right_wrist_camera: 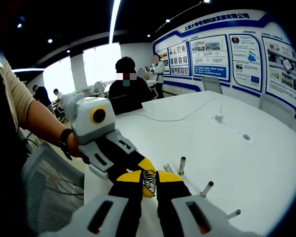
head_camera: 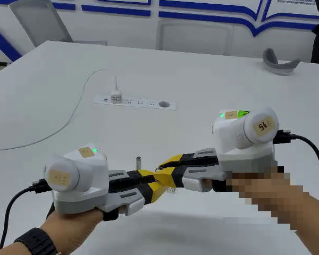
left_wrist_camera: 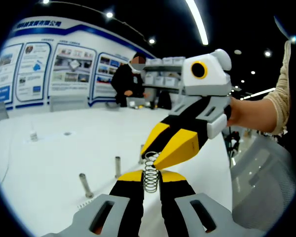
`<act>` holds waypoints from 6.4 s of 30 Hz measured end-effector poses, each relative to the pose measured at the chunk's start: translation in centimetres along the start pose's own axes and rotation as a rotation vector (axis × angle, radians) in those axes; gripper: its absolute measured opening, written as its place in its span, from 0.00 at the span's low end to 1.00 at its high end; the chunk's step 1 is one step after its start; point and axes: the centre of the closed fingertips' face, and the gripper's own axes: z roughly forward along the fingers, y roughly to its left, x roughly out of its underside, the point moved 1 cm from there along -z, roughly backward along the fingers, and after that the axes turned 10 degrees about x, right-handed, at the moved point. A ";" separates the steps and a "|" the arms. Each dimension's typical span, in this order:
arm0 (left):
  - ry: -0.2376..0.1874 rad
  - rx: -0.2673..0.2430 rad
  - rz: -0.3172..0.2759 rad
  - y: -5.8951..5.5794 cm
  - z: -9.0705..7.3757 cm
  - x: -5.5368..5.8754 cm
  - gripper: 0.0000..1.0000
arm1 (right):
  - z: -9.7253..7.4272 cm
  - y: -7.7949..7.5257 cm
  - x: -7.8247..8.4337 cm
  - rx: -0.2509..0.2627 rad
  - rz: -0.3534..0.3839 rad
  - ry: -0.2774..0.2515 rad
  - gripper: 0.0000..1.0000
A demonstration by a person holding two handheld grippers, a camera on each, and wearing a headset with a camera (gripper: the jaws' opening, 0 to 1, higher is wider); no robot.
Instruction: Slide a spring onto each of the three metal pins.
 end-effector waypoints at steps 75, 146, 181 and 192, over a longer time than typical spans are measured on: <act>0.075 -0.134 0.025 2.2 -6.0 3.2 0.71 | -3.4 -4.9 -0.4 0.149 -0.034 -0.026 0.11; 0.086 -0.191 -0.001 3.4 -7.2 3.7 0.71 | -3.7 -14.7 5.0 0.386 0.110 -0.039 0.11; 0.089 -0.194 -0.007 3.8 -7.4 4.1 0.71 | -1.7 -14.7 9.0 0.392 0.124 0.049 0.12; 0.089 -0.196 -0.007 3.8 -7.4 4.1 0.71 | -1.7 -14.9 9.3 0.398 0.135 0.052 0.12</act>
